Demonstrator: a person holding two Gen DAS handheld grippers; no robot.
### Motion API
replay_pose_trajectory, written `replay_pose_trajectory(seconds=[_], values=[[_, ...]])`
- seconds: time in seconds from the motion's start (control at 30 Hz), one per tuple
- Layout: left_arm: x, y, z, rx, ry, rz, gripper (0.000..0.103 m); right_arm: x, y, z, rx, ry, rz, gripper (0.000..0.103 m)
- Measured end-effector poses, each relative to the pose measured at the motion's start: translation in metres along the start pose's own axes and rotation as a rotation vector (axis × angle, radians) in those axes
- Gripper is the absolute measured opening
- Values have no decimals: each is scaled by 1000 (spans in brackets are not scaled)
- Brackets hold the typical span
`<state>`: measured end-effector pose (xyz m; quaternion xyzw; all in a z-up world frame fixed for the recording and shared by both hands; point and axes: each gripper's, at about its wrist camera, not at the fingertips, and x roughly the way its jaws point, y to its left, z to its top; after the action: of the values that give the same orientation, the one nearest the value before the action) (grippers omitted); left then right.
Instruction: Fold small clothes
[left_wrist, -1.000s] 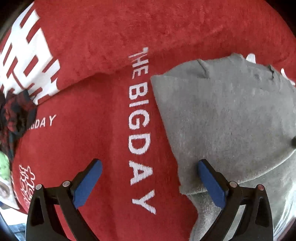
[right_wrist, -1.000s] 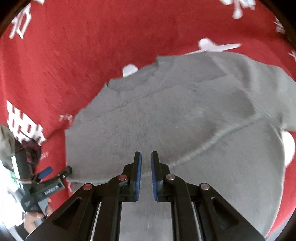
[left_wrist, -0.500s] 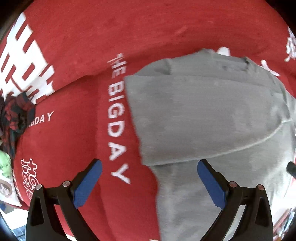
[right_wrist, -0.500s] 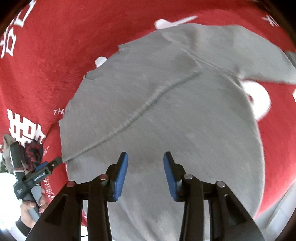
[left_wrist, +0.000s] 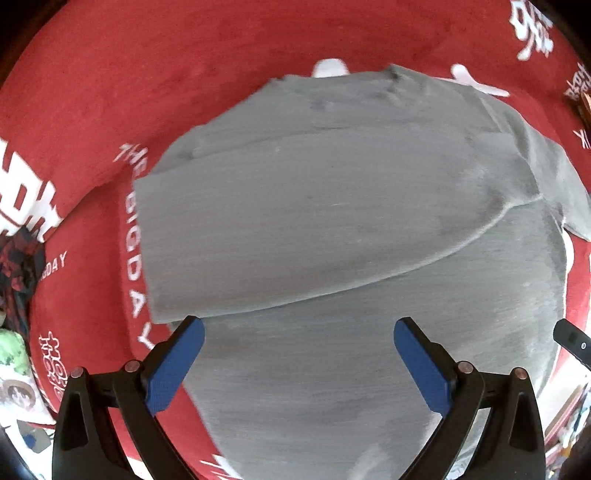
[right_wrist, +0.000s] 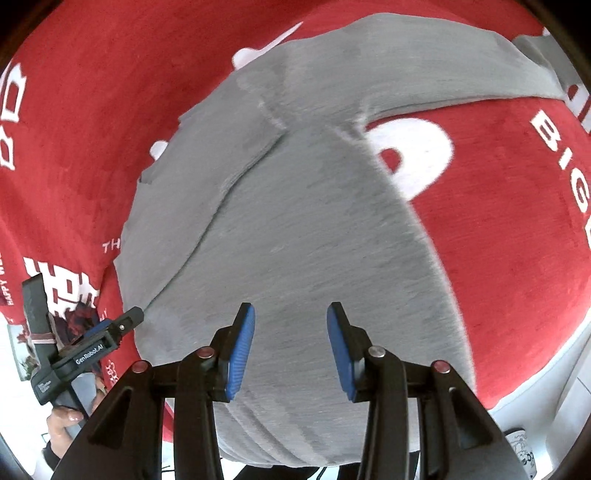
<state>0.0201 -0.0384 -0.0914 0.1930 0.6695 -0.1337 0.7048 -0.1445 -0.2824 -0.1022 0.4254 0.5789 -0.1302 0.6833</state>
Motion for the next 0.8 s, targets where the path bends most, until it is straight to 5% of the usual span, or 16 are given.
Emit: replay_pose_trajectory(seconds=[0.43,0.8], values=[[-5,-93,27,89,8,-9,103,-24,-61,44,51,-40,12,44],[-10,-132,37,121,9,6,103,-26,-84,55,89,-47,42,44]])
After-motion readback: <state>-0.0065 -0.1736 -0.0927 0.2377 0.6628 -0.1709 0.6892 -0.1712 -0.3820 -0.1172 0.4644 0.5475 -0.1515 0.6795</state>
